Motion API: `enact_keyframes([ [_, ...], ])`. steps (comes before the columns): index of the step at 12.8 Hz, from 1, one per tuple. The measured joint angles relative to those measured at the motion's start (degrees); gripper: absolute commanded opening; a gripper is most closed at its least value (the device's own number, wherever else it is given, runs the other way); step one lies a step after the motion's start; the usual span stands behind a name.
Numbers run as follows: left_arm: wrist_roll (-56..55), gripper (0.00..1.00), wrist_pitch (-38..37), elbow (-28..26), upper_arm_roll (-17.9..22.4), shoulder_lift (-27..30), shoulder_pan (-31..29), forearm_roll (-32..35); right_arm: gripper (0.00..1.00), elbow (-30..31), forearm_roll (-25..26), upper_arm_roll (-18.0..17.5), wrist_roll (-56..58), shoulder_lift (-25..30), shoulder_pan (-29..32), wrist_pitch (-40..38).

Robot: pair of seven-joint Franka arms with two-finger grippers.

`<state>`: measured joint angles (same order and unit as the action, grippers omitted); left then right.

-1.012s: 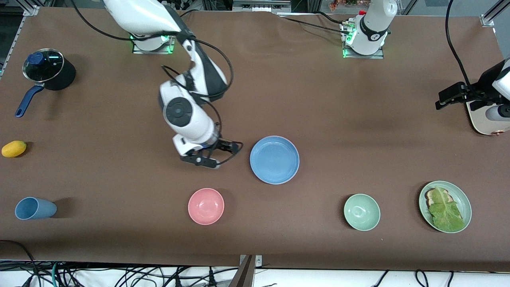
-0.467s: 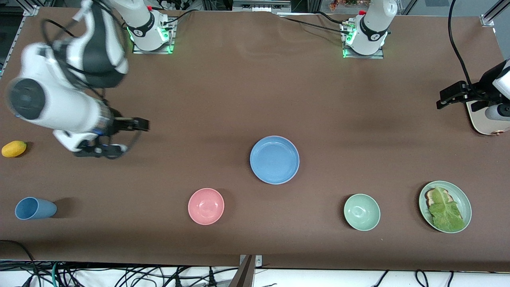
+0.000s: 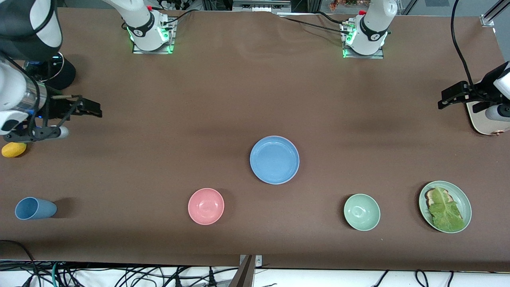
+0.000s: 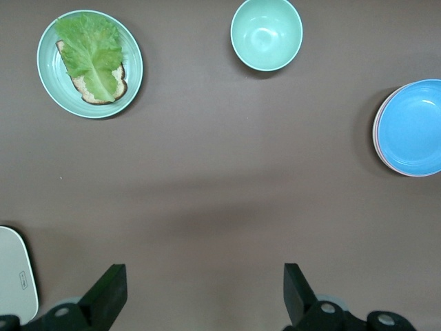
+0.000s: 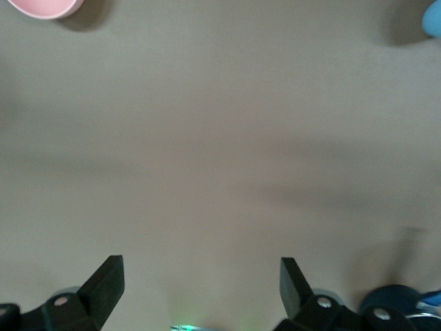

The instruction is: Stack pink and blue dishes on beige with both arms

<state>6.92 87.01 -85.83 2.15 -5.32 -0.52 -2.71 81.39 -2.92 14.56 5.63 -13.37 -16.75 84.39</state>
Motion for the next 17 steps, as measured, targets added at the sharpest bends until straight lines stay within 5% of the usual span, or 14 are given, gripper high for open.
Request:
enact_keyframes([
  [3, 0.2, 1.0, 0.0, 0.0, 0.0, -0.3, -0.4, 0.0, 1.0, -1.1, 1.7, -8.9, -3.7, 1.4, 7.8, -0.6],
  [9, 0.3, 1.0, 0.0, 0.0, 0.0, -0.9, -0.6, 0.0, 1.0, 16.4, 2.0, -12.3, -7.7, 14.2, 12.9, 9.1],
  [17, 0.3, 1.0, 0.0, 0.0, 0.0, -0.9, -0.6, 0.0, 1.0, 15.9, 3.6, -14.8, -8.0, 15.1, 14.8, 7.2],
])
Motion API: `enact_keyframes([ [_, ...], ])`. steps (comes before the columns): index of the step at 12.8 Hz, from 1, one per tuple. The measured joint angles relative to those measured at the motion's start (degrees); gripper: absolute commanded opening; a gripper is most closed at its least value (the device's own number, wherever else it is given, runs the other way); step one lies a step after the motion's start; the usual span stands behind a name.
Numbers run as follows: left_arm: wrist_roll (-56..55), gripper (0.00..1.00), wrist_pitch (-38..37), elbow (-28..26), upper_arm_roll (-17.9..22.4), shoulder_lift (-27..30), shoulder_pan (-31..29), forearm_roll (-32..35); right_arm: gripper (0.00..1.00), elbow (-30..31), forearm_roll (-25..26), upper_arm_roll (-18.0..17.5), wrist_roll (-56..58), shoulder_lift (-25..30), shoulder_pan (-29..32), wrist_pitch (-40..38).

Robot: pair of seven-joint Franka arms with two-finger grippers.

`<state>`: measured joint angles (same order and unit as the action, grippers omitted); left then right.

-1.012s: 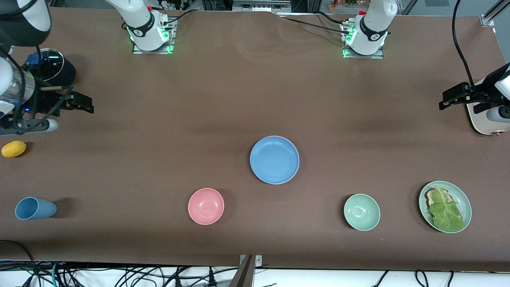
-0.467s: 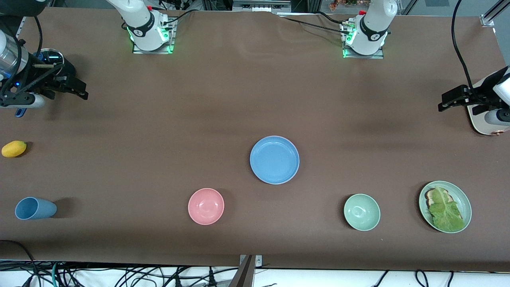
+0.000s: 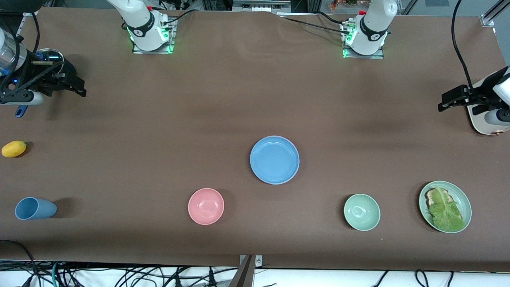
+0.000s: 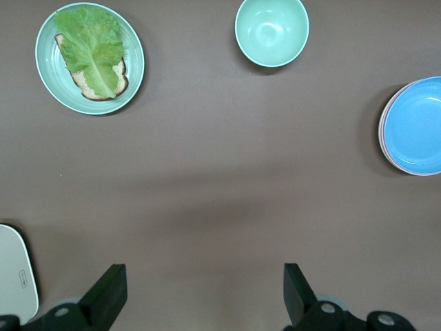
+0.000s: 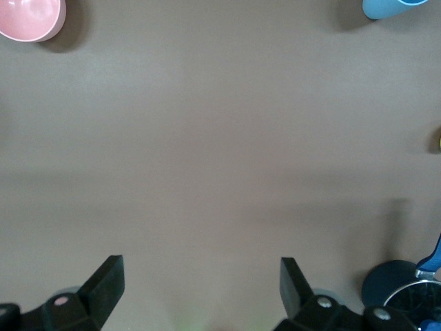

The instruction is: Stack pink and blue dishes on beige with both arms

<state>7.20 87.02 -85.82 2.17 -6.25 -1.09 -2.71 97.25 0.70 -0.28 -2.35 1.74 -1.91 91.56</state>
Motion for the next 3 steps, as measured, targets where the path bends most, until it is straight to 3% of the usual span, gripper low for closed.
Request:
enact_keyframes([
  [3, 0.0, 1.0, 0.0, 0.0, 0.0, 0.0, 0.0, 0.0, 1.0, -1.1, 0.0, 0.0, 0.0, -0.9, 0.2, -0.6],
])
